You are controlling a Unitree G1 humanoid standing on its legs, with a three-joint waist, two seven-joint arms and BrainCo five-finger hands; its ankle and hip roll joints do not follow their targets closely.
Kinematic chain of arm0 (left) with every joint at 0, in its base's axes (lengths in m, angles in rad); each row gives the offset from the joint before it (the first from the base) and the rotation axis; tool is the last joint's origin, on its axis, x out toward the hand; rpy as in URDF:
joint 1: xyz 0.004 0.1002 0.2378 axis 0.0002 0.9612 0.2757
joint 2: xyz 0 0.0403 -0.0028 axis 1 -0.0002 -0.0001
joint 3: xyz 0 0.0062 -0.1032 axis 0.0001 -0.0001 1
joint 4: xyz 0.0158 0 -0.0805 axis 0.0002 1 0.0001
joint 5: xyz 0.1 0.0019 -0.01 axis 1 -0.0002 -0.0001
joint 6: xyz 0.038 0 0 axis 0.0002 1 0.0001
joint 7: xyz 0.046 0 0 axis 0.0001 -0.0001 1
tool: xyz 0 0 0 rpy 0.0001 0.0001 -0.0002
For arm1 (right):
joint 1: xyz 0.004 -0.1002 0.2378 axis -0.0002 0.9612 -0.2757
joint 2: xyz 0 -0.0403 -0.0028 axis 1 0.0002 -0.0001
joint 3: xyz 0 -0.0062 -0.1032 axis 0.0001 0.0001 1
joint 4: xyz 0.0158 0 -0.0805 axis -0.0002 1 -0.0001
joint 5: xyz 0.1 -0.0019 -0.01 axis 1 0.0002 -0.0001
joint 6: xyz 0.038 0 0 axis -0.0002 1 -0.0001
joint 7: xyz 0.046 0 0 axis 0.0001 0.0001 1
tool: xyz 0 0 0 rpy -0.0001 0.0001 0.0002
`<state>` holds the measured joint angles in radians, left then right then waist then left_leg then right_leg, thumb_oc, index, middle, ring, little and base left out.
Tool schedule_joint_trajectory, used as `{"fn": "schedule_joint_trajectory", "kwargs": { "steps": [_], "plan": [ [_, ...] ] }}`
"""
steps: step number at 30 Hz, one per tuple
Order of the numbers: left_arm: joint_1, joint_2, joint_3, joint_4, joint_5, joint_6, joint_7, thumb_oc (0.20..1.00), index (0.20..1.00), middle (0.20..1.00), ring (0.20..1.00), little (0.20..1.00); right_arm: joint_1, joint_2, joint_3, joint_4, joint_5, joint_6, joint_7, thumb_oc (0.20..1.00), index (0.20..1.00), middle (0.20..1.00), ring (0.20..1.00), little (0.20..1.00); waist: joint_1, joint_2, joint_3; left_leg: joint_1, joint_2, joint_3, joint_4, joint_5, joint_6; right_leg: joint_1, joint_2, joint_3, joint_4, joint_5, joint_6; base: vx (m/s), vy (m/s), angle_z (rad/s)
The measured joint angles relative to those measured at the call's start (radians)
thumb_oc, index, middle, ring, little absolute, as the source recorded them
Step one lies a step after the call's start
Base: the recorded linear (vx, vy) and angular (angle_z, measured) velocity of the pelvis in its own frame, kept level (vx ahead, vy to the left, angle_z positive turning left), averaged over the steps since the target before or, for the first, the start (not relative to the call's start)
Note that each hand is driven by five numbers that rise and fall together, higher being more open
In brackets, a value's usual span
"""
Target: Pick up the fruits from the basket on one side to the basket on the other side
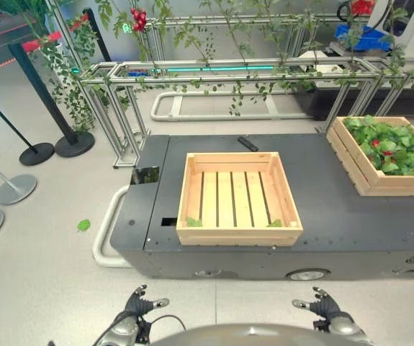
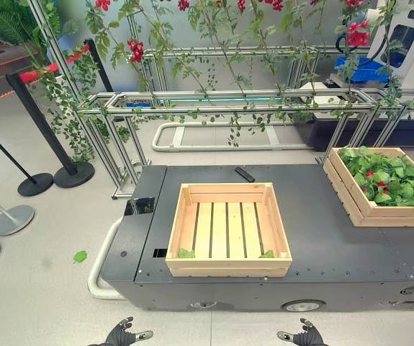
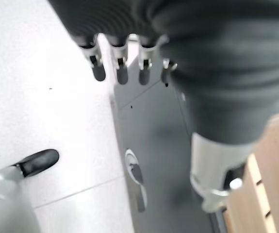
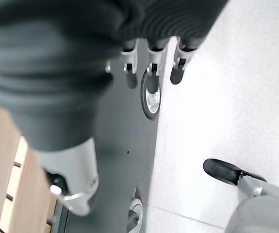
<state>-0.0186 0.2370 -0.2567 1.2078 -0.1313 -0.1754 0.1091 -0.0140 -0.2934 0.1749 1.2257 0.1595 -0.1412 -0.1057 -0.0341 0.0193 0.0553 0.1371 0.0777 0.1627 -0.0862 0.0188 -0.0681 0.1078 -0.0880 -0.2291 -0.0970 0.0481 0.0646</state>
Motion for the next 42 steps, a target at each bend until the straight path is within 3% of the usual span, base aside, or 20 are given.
{"fn": "schedule_joint_trajectory", "kwargs": {
  "steps": [1, 15, 22, 25, 26, 29, 31, 34, 35, 36, 40, 42],
  "plan": [
    [0.044, -0.018, 0.082, -0.102, -0.208, 0.074, -0.108, 1.0, 1.0, 1.0, 1.0, 1.0, 0.021, -0.037, -0.041, -0.042, 0.075, 0.085, 0.075, 1.0, 1.0, 1.0, 1.0, 1.0, 0.024, 0.015, 0.054, -0.058, 0.013, -0.11, -0.001, 0.029, -0.024, -0.009, 0.018, -0.038, -0.001, -0.023, -0.004, -0.07, 0.005, -0.06],
    [0.043, -0.017, 0.082, -0.08, -0.206, 0.083, -0.113, 1.0, 1.0, 1.0, 1.0, 1.0, 0.038, -0.035, -0.041, -0.043, 0.075, 0.088, 0.084, 1.0, 1.0, 1.0, 1.0, 1.0, 0.017, 0.016, 0.053, -0.04, 0.021, -0.078, -0.001, 0.022, -0.025, -0.012, 0.025, -0.007, -0.001, -0.021, -0.007, 0.0, -0.041, -0.07],
    [0.041, 0.001, 0.082, -0.081, -0.208, 0.084, -0.108, 1.0, 1.0, 1.0, 1.0, 1.0, 0.037, -0.036, -0.041, -0.046, 0.075, 0.088, 0.085, 1.0, 1.0, 1.0, 1.0, 1.0, 0.018, 0.016, 0.054, -0.035, 0.049, -0.053, 0.026, 0.005, -0.045, -0.016, 0.056, 0.025, 0.001, -0.023, -0.023, -0.01, -0.122, -0.16],
    [0.017, 0.016, 0.088, -0.079, -0.21, 0.083, -0.102, 1.0, 1.0, 1.0, 1.0, 1.0, 0.034, -0.033, -0.042, -0.054, 0.078, 0.088, 0.086, 1.0, 1.0, 1.0, 1.0, 1.0, 0.021, -0.007, 0.085, -0.111, 0.047, -0.083, 0.17, -0.015, -0.069, -0.03, 0.057, 0.03, 0.018, -0.037, -0.051, -0.07, -0.22, -0.03],
    [-0.003, 0.025, 0.1, -0.081, -0.21, 0.082, -0.1, 1.0, 1.0, 1.0, 1.0, 1.0, 0.031, -0.037, -0.042, -0.068, 0.079, 0.088, 0.088, 1.0, 1.0, 1.0, 1.0, 1.0, 0.028, -0.034, 0.11, -0.176, 0.037, -0.105, 0.297, 0.002, -0.097, -0.043, 0.044, 0.037, 0.042, -0.042, -0.062, -0.07, -0.165, 0.01],
    [-0.018, 0.034, 0.114, -0.072, -0.218, 0.08, -0.089, 1.0, 1.0, 1.0, 1.0, 1.0, 0.011, -0.045, -0.043, -0.08, 0.081, 0.087, 0.086, 1.0, 1.0, 1.0, 1.0, 1.0, 0.026, -0.059, 0.146, -0.297, 0.028, -0.186, 0.517, 0.067, -0.172, -0.03, 0.036, 0.048, 0.037, -0.039, -0.101, 0.06, -0.102, -0.05],
    [-0.016, 0.027, 0.114, -0.062, -0.219, 0.081, -0.085, 1.0, 1.0, 1.0, 1.0, 1.0, 0.016, -0.054, -0.041, -0.079, 0.088, 0.088, 0.083, 1.0, 1.0, 1.0, 1.0, 1.0, 0.026, -0.066, 0.157, -0.323, 0.023, -0.179, 0.48, 0.074, -0.158, -0.026, 0.037, 0.047, 0.017, -0.029, -0.121, 0.16, 0.002, -0.16],
    [-0.02, 0.023, 0.126, -0.044, -0.218, 0.081, -0.08, 1.0, 1.0, 1.0, 1.0, 1.0, 0.015, -0.076, -0.043, -0.091, 0.094, 0.088, 0.082, 1.0, 1.0, 1.0, 1.0, 1.0, 0.023, -0.036, 0.157, -0.3, 0.038, -0.138, 0.172, 0.1, -0.133, -0.032, 0.069, 0.041, -0.001, -0.024, -0.136, 0.16, 0.081, -0.03],
    [-0.023, 0.024, 0.135, -0.043, -0.218, 0.081, -0.079, 1.0, 1.0, 1.0, 1.0, 1.0, 0.012, -0.093, -0.045, -0.111, 0.108, 0.09, 0.079, 1.0, 1.0, 1.0, 1.0, 1.0, 0.023, -0.018, 0.164, -0.3, 0.059, -0.138, 0.042, 0.11, -0.122, -0.037, 0.1, 0.042, -0.001, -0.025, -0.14, 0.18, 0.092, -0.01],
    [-0.023, 0.025, 0.145, -0.041, -0.218, 0.081, -0.078, 1.0, 1.0, 1.0, 1.0, 1.0, 0.007, -0.102, -0.045, -0.128, 0.109, 0.089, 0.079, 1.0, 1.0, 1.0, 1.0, 1.0, 0.024, -0.016, 0.167, -0.301, 0.065, -0.139, -0.012, 0.109, -0.123, -0.038, 0.11, 0.043, -0.001, -0.026, -0.141, 0.27, 0.187, -0.19],
    [0.015, 0.027, 0.191, -0.032, -0.238, 0.081, -0.068, 1.0, 1.0, 1.0, 1.0, 1.0, -0.038, -0.159, -0.07, -0.211, 0.11, 0.067, 0.072, 1.0, 1.0, 1.0, 1.0, 1.0, 0.05, -0.025, 0.174, -0.281, 0.08, -0.124, -0.004, 0.126, -0.101, -0.021, 0.13, 0.082, -0.001, -0.04, -0.135, 0.25, 0.2, -0.64],
    [0.015, 0.03, 0.2, -0.031, -0.245, 0.081, -0.068, 1.0, 1.0, 1.0, 1.0, 1.0, -0.058, -0.171, -0.092, -0.223, 0.11, 0.064, 0.067, 1.0, 1.0, 1.0, 1.0, 1.0, 0.047, -0.025, 0.164, -0.251, 0.066, -0.107, -0.004, 0.139, -0.077, 0.0, 0.121, 0.086, 0.006, -0.065, -0.108, 0.29, 0.259, -0.17]
  ]
}}
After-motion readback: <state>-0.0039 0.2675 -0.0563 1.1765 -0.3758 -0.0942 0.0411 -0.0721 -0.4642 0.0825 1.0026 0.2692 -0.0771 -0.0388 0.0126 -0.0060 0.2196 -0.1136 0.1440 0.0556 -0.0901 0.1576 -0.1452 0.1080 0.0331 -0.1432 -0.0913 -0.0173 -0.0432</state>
